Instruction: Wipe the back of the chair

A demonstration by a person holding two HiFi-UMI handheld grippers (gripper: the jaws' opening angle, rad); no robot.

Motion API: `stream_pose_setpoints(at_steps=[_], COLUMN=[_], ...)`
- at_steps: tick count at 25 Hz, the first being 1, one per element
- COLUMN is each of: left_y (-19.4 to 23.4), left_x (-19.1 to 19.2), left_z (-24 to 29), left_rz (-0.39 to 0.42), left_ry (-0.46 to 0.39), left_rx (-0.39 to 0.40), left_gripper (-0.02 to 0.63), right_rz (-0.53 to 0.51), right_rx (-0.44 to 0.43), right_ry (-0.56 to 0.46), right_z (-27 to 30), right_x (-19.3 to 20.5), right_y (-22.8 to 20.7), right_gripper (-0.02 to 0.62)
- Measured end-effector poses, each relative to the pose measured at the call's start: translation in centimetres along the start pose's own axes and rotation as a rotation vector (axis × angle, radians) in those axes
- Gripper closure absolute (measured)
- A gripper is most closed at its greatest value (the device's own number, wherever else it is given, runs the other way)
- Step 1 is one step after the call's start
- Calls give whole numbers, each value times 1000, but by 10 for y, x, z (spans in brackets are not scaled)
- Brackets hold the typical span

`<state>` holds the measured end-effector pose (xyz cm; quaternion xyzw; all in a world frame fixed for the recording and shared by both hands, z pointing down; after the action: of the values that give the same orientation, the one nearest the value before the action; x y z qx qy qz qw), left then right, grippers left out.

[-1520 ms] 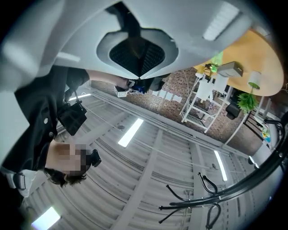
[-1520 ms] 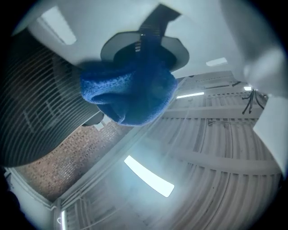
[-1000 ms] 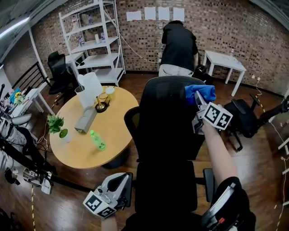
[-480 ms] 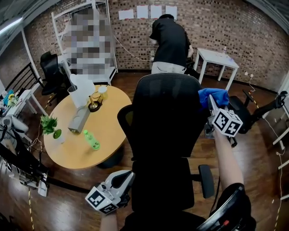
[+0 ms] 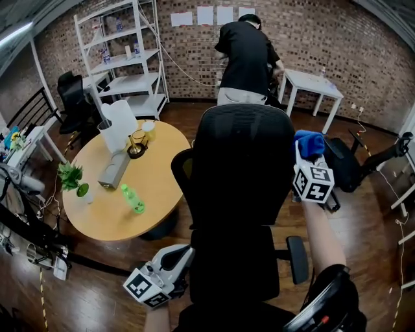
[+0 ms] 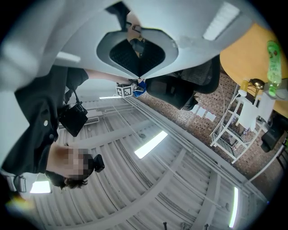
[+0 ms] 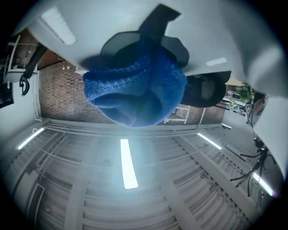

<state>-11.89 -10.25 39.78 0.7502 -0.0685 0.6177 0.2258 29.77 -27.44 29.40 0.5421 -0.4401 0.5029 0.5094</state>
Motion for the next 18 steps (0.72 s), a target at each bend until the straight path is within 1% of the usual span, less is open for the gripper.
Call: stream_pose_setpoints(at_steps=[3,7,14,18], left_y=[4,5,2,-2], left_x=[-1,-1,-3,-5], left_z=[-15,-32,-66,-79], left_rz=[0,3,8,15], left_ry=[-9,-17,-23,-23], left_rx=[-46,-103,-203,-246], left_gripper=[601,601,601,601], right_rz=[-61,-107,-106,-96], right_rx=[-45,-132,-291,-371], right_ry=[21,46,37,24], right_z=[22,48,69,74], right_x=[11,20,22,23], right_y=[34,71,142,180], right_gripper=[543,543,543,543])
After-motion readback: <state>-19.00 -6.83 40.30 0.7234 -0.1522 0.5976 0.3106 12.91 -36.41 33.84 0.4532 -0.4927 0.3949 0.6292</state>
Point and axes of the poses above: the fingertips, and each gripper's own axes: z forward along the fingers, y to its left, x out of its underside, the point moved 5 cm from there along -z, backward along the fingers, and after that the axes turned 5 degrees about y, right-handed, at the moved point
